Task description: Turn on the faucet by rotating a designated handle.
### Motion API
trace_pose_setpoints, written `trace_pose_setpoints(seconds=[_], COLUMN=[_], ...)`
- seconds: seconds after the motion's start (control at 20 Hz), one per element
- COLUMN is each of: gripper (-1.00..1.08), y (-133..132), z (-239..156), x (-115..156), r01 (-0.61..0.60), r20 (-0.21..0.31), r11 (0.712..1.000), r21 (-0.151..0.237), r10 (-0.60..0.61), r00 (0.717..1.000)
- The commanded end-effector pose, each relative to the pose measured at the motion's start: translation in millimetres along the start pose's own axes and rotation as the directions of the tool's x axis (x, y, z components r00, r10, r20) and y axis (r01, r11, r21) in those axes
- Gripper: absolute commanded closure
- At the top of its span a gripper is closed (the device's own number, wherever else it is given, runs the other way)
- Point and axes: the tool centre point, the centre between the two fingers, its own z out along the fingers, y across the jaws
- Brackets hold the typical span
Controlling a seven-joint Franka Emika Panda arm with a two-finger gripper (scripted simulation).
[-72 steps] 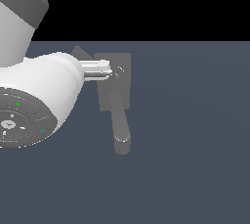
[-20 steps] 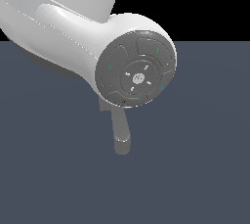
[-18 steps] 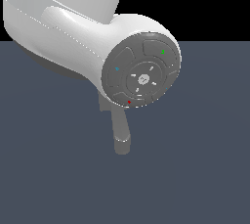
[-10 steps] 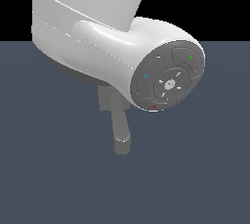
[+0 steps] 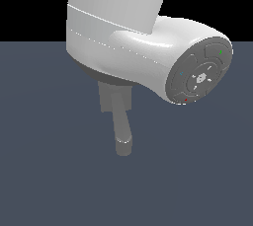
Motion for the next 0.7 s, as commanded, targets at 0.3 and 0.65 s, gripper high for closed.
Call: trace_pose_setpoints(seconds=[0.3,0.65], gripper=[1.08,1.08], y=[-9.9,-27.4], z=[2.3,0.8], x=[5.6,32.2], r01=[0.02,0.037], r20=[-0.022,-0.075], r11=[1.0,0.999], r21=[-0.018,-0.028], r10=[-0.02,-0.039], r00=[1.0,0.996])
